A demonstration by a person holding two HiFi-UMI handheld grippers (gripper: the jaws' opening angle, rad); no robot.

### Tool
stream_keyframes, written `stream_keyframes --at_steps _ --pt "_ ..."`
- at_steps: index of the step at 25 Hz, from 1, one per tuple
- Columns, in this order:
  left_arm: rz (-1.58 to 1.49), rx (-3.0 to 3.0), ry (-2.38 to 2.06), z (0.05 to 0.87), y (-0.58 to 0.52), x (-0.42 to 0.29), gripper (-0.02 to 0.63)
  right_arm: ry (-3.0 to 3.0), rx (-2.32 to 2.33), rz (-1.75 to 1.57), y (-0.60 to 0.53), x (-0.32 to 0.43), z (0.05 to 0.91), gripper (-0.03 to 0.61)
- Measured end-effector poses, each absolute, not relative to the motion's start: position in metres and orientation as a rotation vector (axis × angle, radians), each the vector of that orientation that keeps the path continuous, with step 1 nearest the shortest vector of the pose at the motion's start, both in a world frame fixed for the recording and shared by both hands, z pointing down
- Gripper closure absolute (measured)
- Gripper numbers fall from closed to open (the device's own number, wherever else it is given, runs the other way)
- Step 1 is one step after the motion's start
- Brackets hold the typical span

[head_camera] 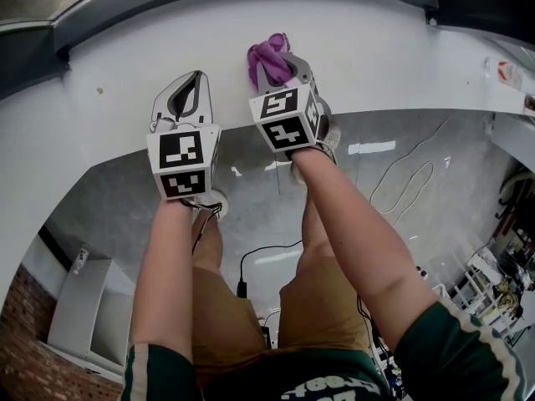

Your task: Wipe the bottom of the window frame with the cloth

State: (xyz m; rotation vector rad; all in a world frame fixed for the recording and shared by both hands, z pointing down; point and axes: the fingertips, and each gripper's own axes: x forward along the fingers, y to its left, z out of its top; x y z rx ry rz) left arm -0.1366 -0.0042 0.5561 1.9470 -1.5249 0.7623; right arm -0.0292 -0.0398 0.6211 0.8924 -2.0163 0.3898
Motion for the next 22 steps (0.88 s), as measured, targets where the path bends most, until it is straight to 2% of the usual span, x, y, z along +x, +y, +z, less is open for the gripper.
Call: stream_keyframes --at_steps 22 --pt "0.723 1.871 -1.598 0.557 0.018 -0.226 0.606 -2.047 0.782 0.349 -0.015 -0.126 0.62 0.497"
